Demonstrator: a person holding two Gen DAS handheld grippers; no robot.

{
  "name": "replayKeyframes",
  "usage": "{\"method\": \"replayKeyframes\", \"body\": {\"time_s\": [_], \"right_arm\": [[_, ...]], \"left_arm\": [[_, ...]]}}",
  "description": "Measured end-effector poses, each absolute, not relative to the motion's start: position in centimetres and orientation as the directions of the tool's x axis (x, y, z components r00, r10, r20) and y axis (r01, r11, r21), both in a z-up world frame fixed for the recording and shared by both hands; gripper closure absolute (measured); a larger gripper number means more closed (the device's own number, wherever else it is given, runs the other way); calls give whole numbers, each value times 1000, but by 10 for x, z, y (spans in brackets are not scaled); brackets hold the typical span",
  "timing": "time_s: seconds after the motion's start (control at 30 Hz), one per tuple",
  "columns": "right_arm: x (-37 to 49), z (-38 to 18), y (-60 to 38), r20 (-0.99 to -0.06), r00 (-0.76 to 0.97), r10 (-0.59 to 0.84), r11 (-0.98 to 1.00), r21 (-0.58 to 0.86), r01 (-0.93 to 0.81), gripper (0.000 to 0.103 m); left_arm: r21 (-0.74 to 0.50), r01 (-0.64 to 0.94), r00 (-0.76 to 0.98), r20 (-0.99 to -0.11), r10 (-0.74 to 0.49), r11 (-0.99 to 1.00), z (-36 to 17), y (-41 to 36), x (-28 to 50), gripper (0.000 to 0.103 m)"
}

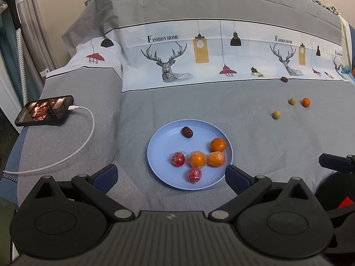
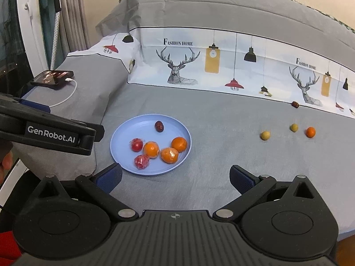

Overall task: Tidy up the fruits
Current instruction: 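Withdraw both tools from the plate toward the remaining fruits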

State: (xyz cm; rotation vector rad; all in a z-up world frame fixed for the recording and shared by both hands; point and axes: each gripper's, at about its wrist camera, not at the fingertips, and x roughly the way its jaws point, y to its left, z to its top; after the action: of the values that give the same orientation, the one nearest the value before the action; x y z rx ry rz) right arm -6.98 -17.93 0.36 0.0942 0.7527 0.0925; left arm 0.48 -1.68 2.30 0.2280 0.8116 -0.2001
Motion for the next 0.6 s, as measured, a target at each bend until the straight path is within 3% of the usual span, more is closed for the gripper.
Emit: {"method": "replayKeyframes", "body": {"time_s": [0.4, 0.6], "right_arm": [[-53, -2, -180, -702, 706, 90, 994, 107, -20, 1], [-40, -10, -176, -730, 679, 79, 996, 89, -20, 1]], "left_arm": [[129, 320, 720, -678, -152, 939, 41, -20, 39, 0], [244, 394, 762, -626, -167, 886, 51, -35, 67, 0]]}}
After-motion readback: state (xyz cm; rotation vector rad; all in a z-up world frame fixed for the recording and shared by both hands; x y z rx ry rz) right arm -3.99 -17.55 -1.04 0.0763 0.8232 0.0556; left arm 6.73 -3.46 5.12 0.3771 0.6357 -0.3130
